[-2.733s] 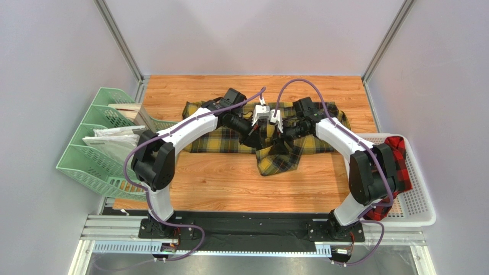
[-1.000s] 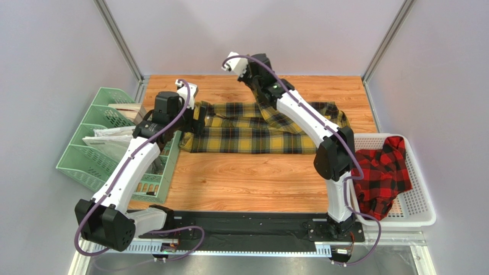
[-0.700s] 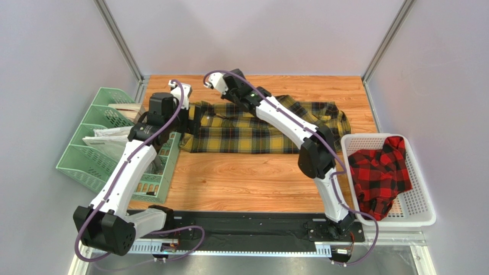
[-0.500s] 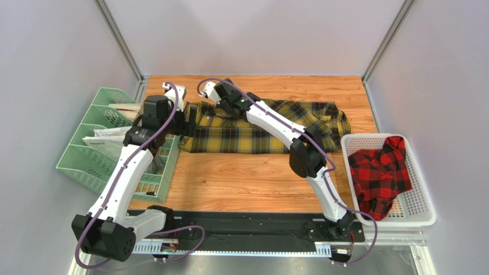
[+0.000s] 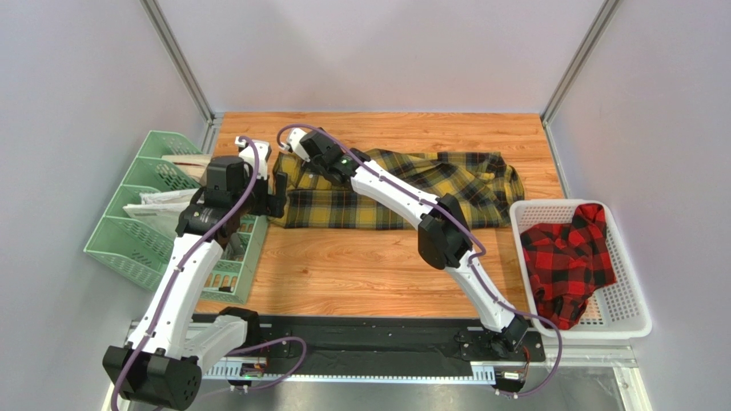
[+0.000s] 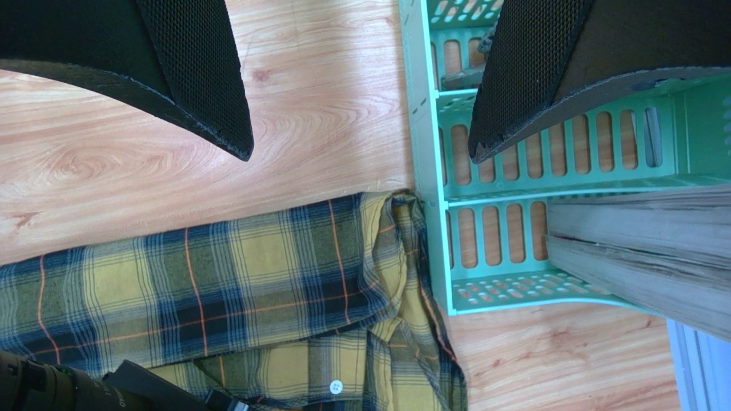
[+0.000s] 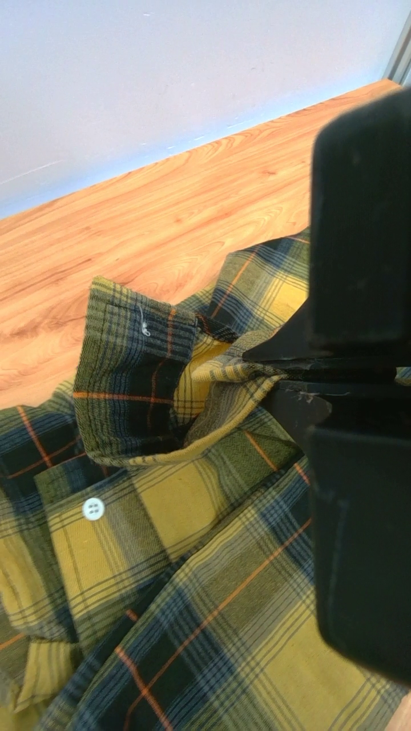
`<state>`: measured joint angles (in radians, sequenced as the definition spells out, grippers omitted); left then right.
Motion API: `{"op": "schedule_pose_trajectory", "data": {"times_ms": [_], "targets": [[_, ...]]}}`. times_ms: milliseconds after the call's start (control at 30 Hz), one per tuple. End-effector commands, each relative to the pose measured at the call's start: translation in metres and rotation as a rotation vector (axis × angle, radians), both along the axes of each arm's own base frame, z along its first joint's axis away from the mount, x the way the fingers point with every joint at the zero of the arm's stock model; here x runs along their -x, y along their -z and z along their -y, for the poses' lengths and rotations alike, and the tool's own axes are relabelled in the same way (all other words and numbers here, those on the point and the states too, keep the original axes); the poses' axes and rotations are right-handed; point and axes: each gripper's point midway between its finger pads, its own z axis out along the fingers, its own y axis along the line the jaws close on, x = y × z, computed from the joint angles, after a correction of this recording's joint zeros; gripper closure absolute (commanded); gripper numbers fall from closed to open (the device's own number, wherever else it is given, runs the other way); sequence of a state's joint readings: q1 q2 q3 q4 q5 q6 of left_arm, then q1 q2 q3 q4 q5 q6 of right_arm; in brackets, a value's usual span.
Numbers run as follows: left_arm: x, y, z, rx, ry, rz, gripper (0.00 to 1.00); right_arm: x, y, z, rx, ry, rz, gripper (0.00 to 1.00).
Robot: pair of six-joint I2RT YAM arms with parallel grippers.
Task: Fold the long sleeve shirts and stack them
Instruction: Fold the shirt
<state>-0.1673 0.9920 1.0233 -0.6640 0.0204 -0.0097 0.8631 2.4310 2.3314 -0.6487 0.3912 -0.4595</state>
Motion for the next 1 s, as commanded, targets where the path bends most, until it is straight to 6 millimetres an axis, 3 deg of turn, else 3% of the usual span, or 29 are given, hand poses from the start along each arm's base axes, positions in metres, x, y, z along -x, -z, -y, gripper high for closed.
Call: {"op": "schedule_pose_trajectory", "data": {"times_ms": [0,233,467,500,533,567,600,633,667,700,767,800,833,867,900,933,967], "targets": [[0.007,0.0,-0.007,-0.016,-0.017,0.0,0.01,-0.008,-0.027,-0.024,-0.115,0.018,0.085,1.0],[0.011,0.004,-0.008,-0.014,-0.026,-0.011,0.01,-0.005,-0.03,-0.038,-0.175,0.029,0.096,1.0],[0.009,0.008,-0.01,0.021,-0.063,-0.03,0.01,0.011,-0.011,-0.053,-0.206,0.016,0.045,1.0],[0.008,0.009,-0.012,0.032,-0.073,-0.04,0.01,0.013,-0.011,-0.053,-0.213,0.018,0.032,0.96],[0.007,0.01,-0.011,0.041,-0.069,-0.045,0.01,0.019,-0.01,-0.058,-0.236,0.003,0.003,0.85],[0.006,0.008,-0.01,0.044,-0.066,-0.041,0.01,0.021,-0.014,-0.058,-0.252,0.0,-0.009,0.73],[0.002,0.007,-0.01,0.044,-0.066,-0.04,0.01,0.025,-0.015,-0.057,-0.253,-0.007,-0.03,0.54],[0.001,0.007,-0.01,0.042,-0.062,-0.036,0.01,0.028,-0.017,-0.058,-0.266,-0.02,-0.047,0.5],[-0.002,0.003,-0.009,0.044,-0.057,-0.026,0.01,0.032,-0.037,-0.056,-0.289,-0.04,-0.045,0.45],[-0.006,0.002,-0.009,0.041,-0.051,-0.017,0.01,0.037,-0.044,-0.052,-0.291,-0.056,-0.062,0.32],[-0.013,-0.007,-0.006,0.046,-0.035,0.006,0.01,0.037,-0.06,-0.032,-0.307,-0.069,-0.096,0.18],[-0.02,-0.005,-0.004,0.045,-0.02,-0.002,0.01,0.043,-0.094,-0.016,-0.346,-0.082,-0.091,0.07],[-0.023,-0.005,0.002,0.063,0.008,-0.009,0.01,0.038,-0.083,0.008,-0.346,-0.062,-0.145,0.04],[-0.032,-0.002,0.007,0.074,0.028,-0.032,0.02,0.039,-0.087,0.025,-0.368,-0.036,-0.18,0.03],[-0.037,0.0,0.013,0.087,0.057,-0.049,0.03,0.046,-0.111,0.045,-0.416,-0.02,-0.185,0.03],[-0.038,-0.001,0.029,0.135,0.14,-0.066,0.04,0.04,-0.108,0.07,-0.446,0.016,-0.231,0.03],[-0.045,-0.01,0.038,0.151,0.195,-0.054,0.05,0.048,-0.088,0.09,-0.444,0.07,-0.308,0.03]]}}
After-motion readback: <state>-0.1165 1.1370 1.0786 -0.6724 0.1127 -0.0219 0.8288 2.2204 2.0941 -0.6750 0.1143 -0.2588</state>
